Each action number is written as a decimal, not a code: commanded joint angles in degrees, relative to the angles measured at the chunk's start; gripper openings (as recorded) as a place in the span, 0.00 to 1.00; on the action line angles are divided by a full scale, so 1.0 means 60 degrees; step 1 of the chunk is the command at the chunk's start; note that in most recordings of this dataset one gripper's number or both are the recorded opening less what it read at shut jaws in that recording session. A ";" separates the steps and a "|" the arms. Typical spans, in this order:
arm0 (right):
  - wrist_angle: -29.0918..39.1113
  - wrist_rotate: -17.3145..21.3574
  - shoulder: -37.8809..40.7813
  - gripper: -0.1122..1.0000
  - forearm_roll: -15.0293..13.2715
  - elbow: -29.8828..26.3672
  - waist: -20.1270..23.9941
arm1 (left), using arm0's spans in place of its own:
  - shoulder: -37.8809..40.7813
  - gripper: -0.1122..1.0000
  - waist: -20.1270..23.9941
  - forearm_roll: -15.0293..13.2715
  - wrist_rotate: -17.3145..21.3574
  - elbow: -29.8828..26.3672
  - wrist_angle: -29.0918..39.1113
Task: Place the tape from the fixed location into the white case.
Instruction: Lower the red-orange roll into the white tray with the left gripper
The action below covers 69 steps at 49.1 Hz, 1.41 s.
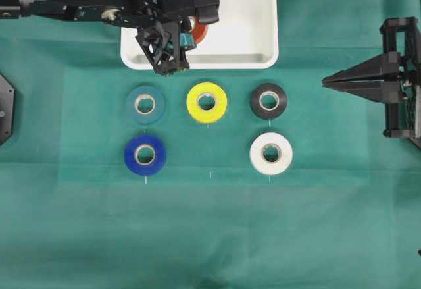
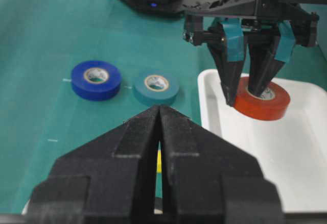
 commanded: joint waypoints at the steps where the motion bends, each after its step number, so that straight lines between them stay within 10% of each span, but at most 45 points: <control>1: -0.0073 0.0000 0.0073 0.10 -0.0015 -0.0103 0.0000 | 0.0015 0.34 0.0190 0.0029 0.0015 0.0059 -0.0308; 47: -0.0132 0.0000 0.0161 0.10 0.0000 -0.0103 0.0000 | 0.1040 0.34 0.0688 0.0000 0.0674 0.0103 -0.1260; 60: -0.0132 0.0000 0.0161 0.10 0.0000 -0.0103 -0.0015 | 0.1055 0.94 0.0703 -0.0015 0.0645 0.0073 -0.1274; 69: -0.0132 0.0000 0.0161 0.10 0.0000 -0.0103 -0.0015 | 0.0996 0.90 0.0688 -0.0015 0.0645 0.0073 -0.1260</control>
